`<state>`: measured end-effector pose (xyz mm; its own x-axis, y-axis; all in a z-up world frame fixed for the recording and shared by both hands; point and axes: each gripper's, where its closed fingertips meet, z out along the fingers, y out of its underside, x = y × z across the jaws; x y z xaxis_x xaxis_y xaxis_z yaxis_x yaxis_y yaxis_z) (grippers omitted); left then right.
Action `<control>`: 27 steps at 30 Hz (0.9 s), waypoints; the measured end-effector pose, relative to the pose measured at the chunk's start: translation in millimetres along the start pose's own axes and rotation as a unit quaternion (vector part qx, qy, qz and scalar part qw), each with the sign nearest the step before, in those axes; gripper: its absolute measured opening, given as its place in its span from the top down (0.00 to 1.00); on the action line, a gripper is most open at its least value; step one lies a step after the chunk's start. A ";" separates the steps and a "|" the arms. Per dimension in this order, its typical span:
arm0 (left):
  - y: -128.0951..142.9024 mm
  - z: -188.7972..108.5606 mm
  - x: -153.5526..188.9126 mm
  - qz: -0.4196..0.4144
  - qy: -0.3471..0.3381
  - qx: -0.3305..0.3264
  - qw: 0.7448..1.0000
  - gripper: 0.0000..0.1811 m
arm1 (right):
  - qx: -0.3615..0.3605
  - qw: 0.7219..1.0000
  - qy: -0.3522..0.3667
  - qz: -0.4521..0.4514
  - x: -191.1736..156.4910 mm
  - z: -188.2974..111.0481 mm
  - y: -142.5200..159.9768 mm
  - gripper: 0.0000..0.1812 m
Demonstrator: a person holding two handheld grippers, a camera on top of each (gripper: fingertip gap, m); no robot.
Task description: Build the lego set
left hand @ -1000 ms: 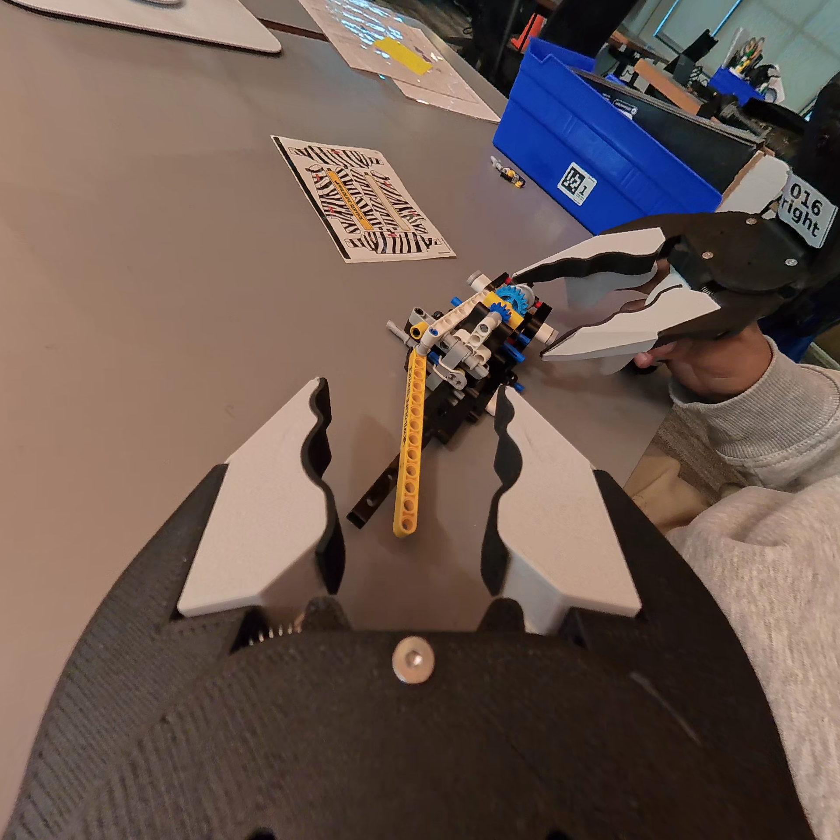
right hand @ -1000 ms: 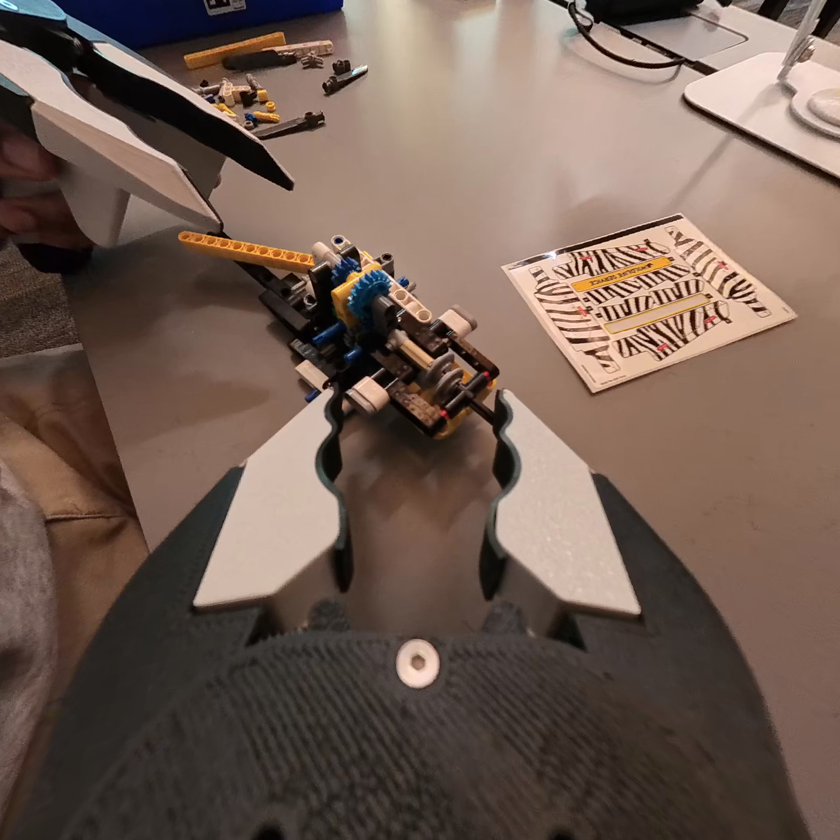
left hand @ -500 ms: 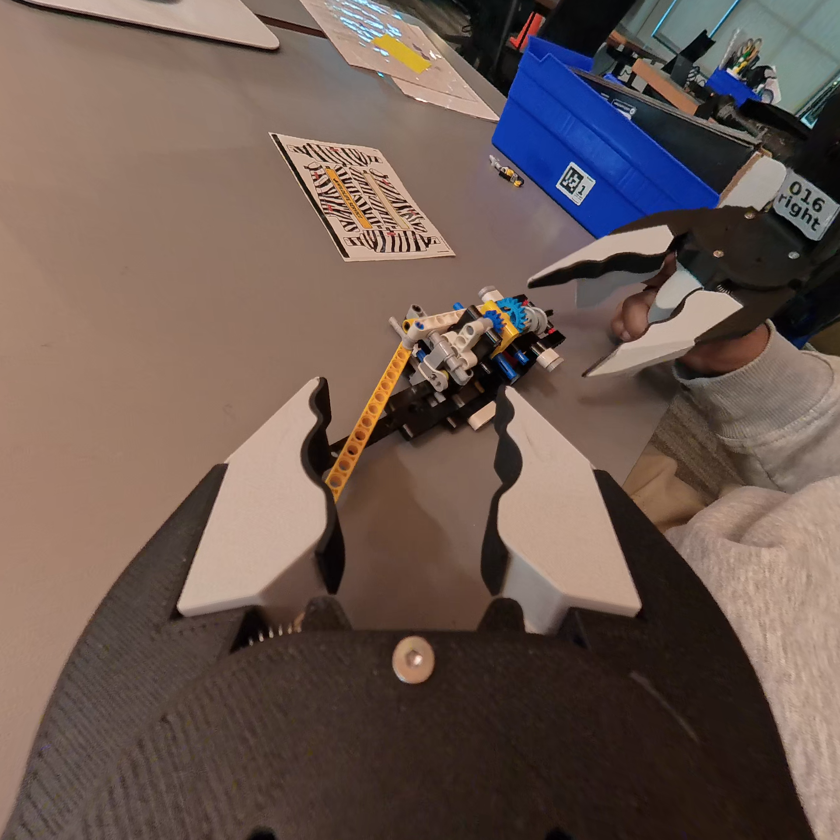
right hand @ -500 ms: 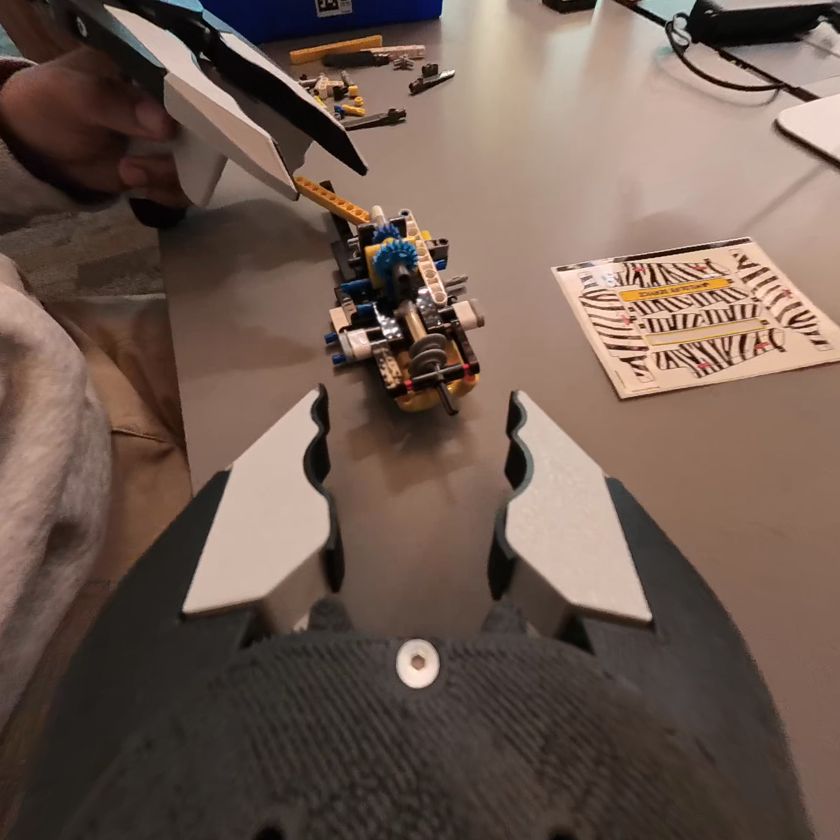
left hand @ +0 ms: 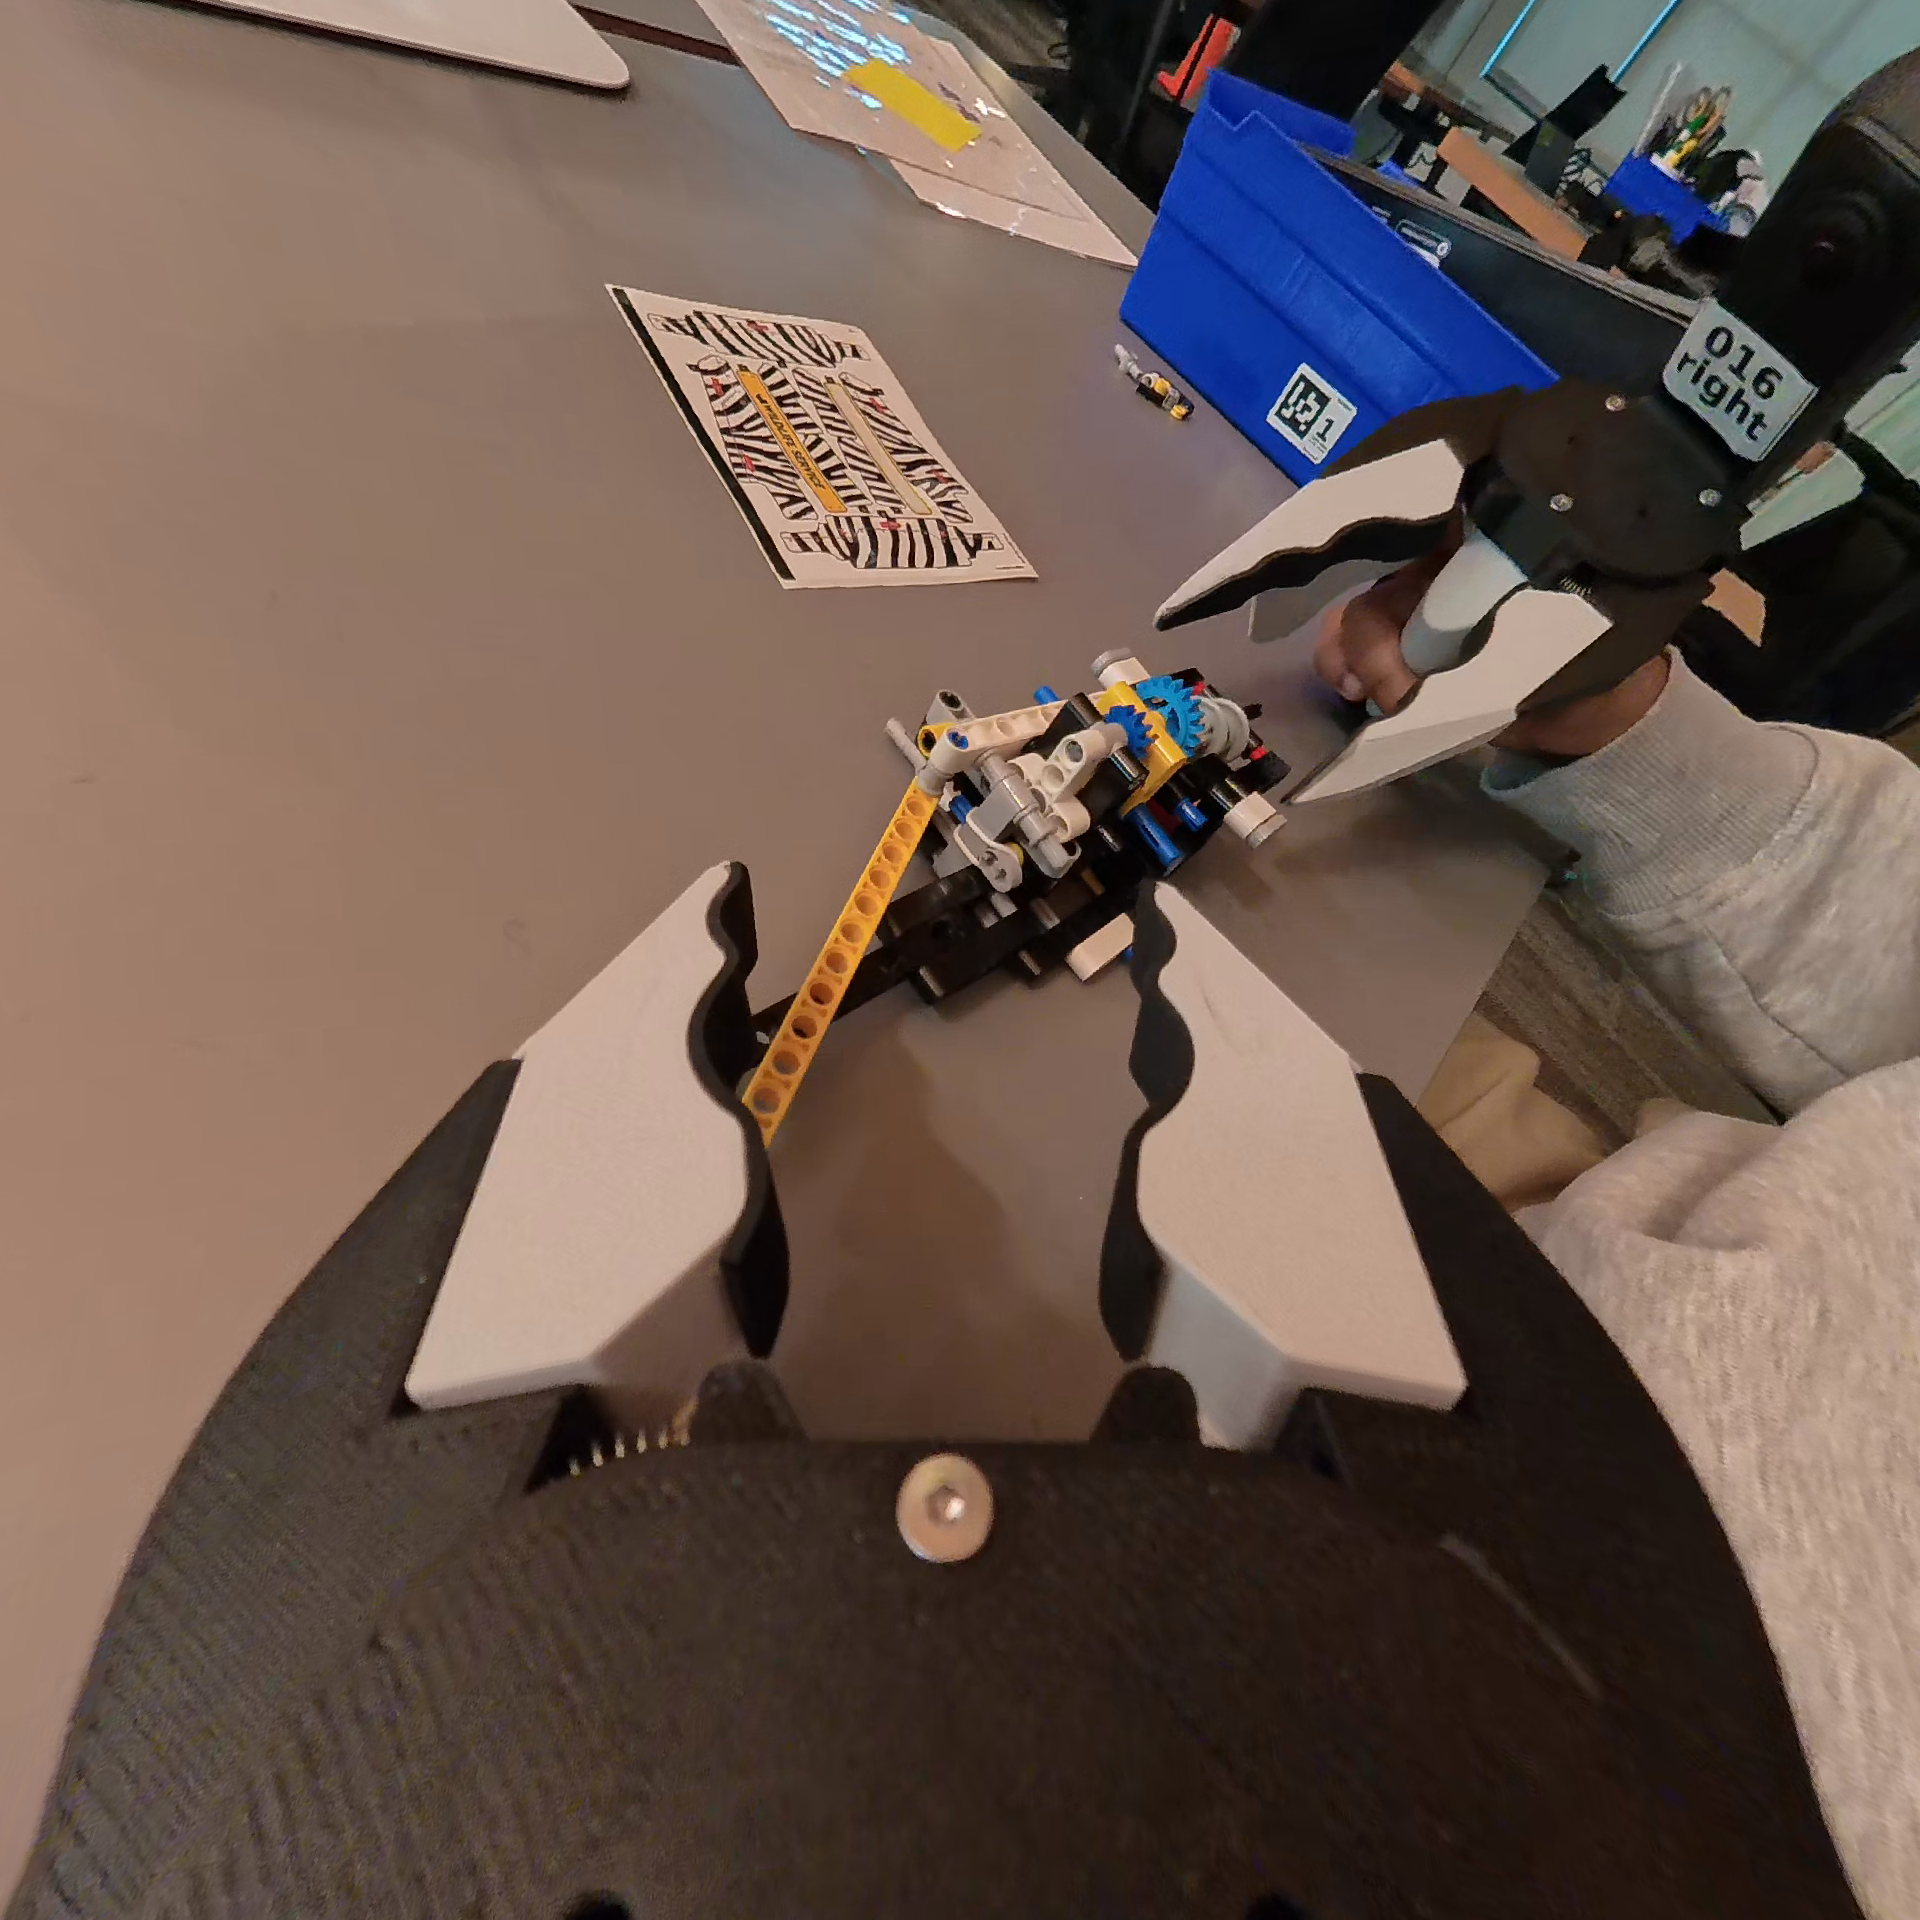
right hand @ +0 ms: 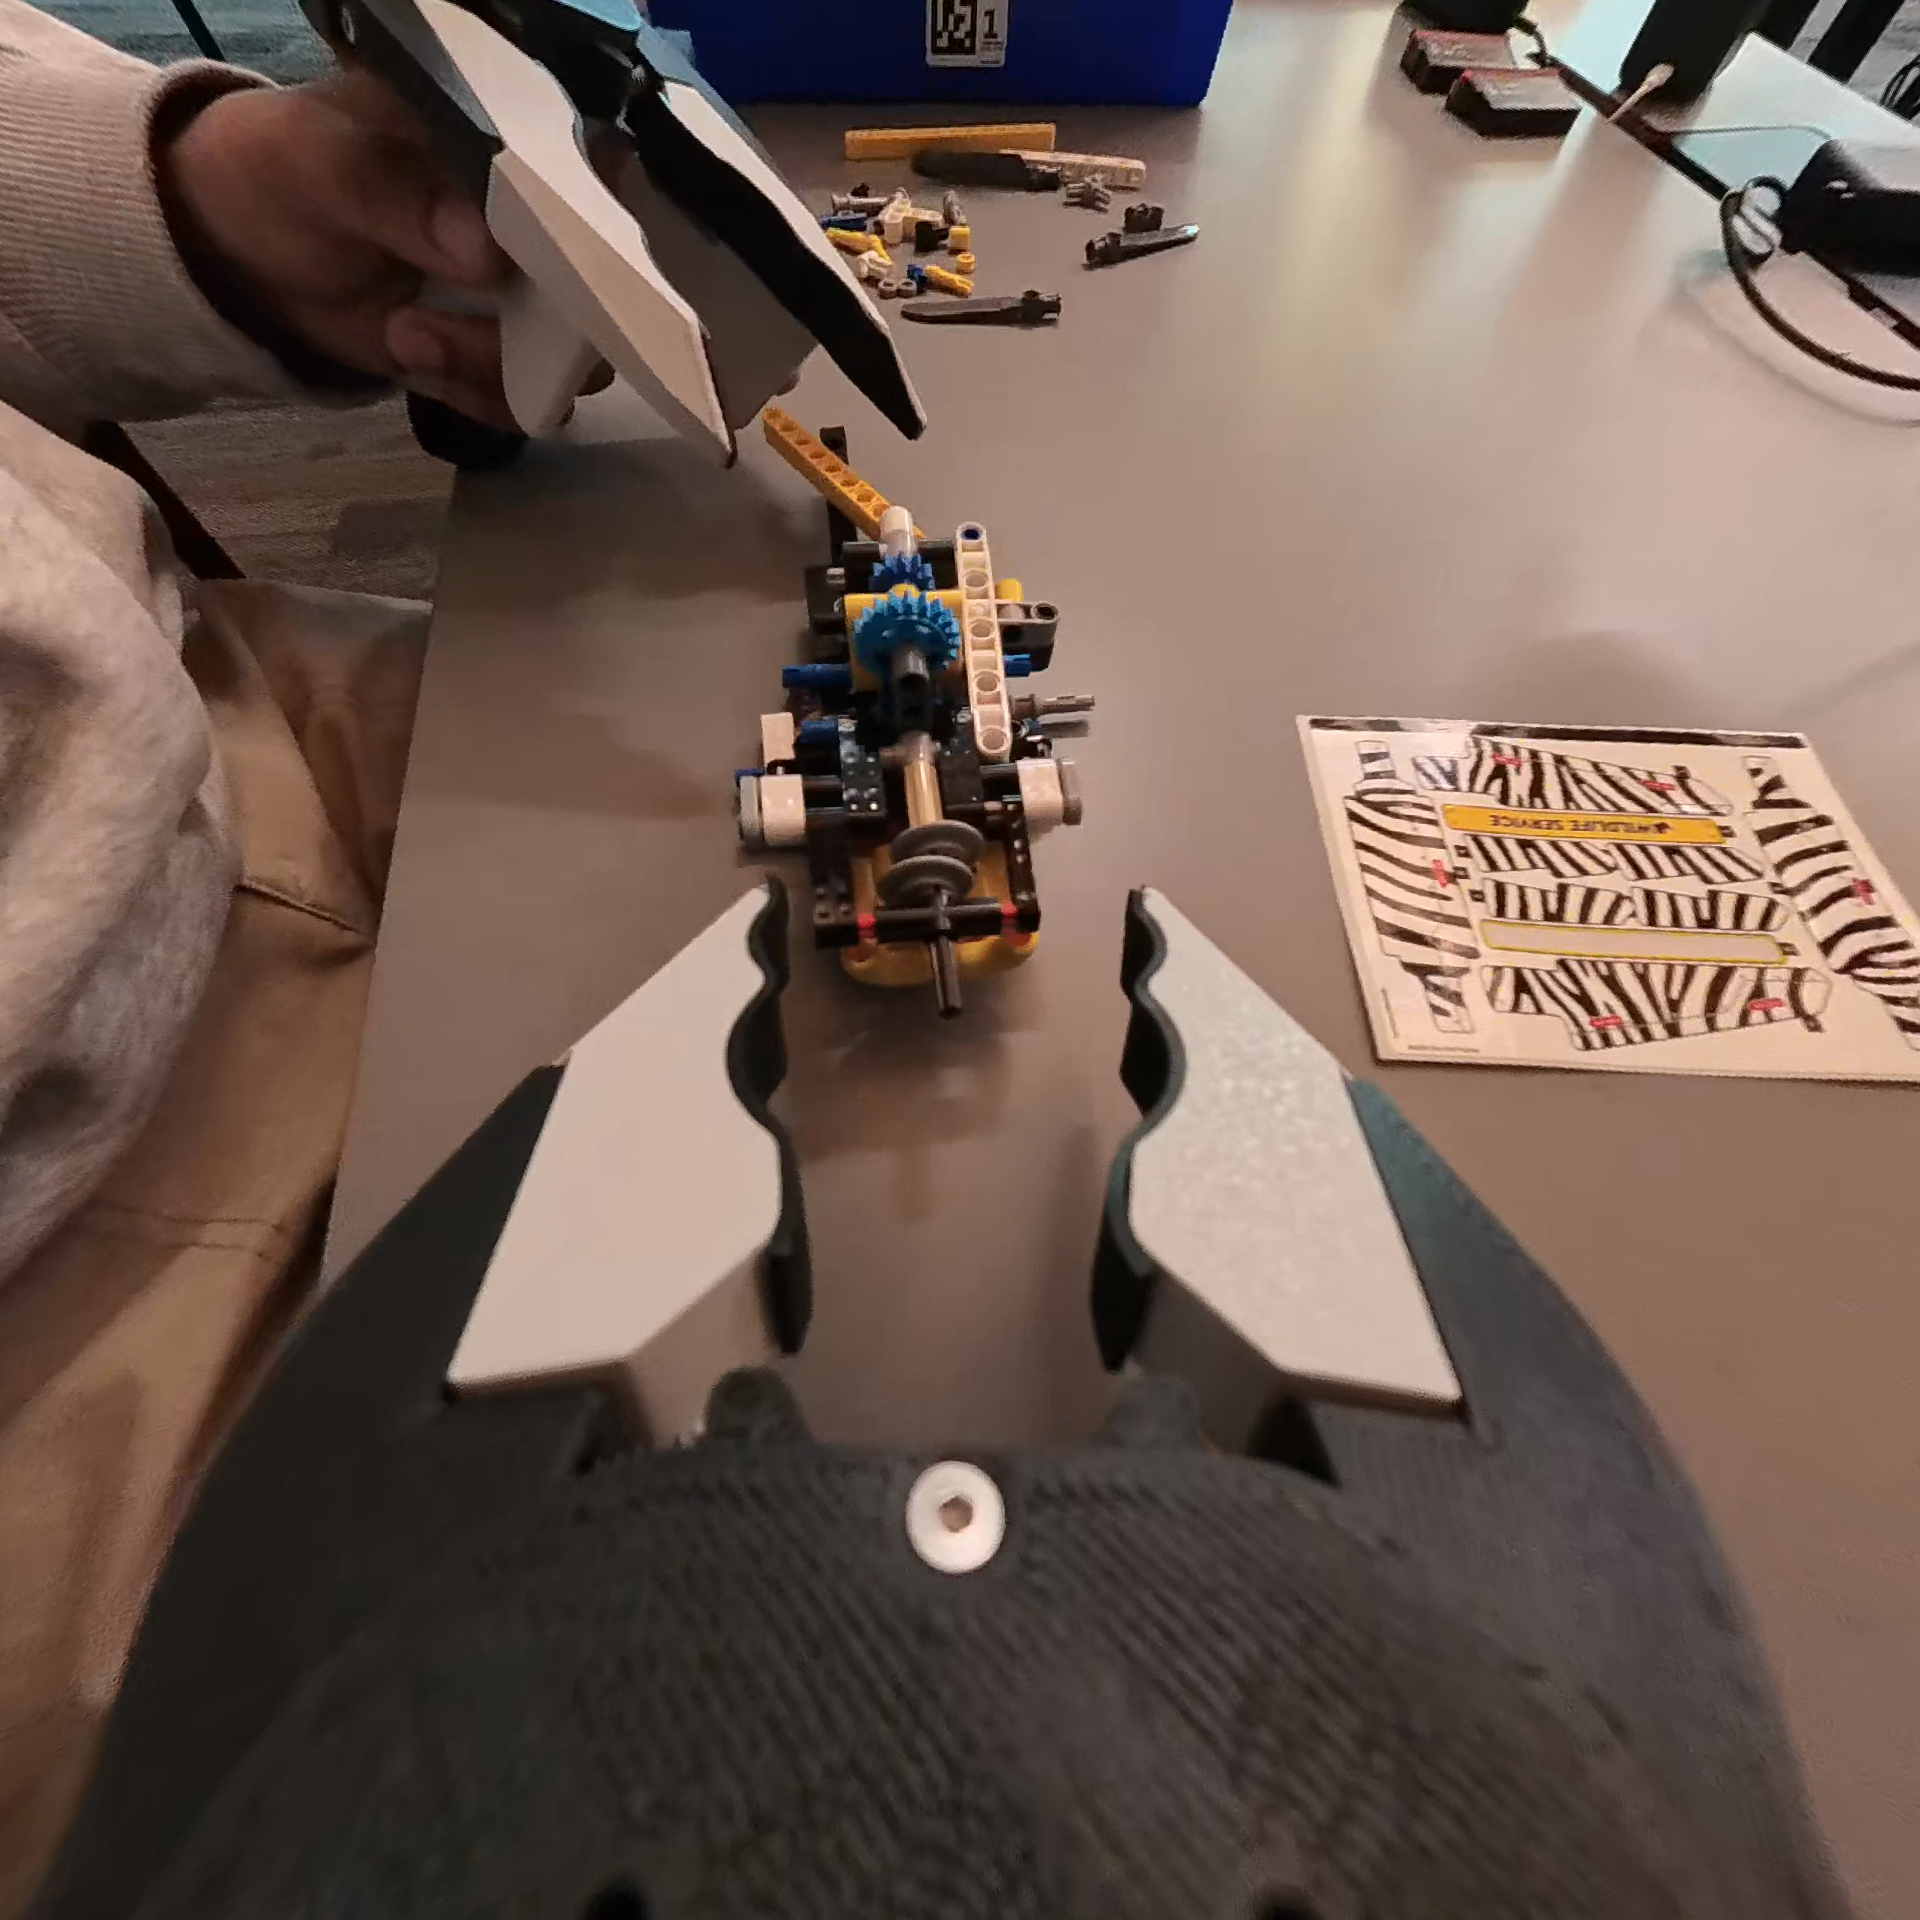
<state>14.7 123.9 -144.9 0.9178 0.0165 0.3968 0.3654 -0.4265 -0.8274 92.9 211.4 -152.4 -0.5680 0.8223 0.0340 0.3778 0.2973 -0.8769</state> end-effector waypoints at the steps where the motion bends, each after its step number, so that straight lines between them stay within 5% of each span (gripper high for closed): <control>1: 0.2 0.2 0.1 0.000 0.000 -0.001 1.000 0.60 | 0.000 1.000 0.005 -0.005 0.1 -0.1 -0.1 0.65; 10: 1.3 1.7 0.8 -0.008 0.006 -0.004 1.000 0.60 | -0.020 0.999 0.012 -0.022 -3.1 4.7 4.3 0.75; 27: 0.9 1.3 0.6 -0.009 0.006 -0.003 1.000 0.60 | -0.026 0.999 0.016 -0.030 -3.8 5.1 5.5 0.76</control>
<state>15.7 124.7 -145.9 0.9095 0.0134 0.4155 0.3799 -0.4323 -0.8178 93.3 207.4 -159.8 -0.5673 0.8171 0.1028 0.3816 0.3714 -0.8464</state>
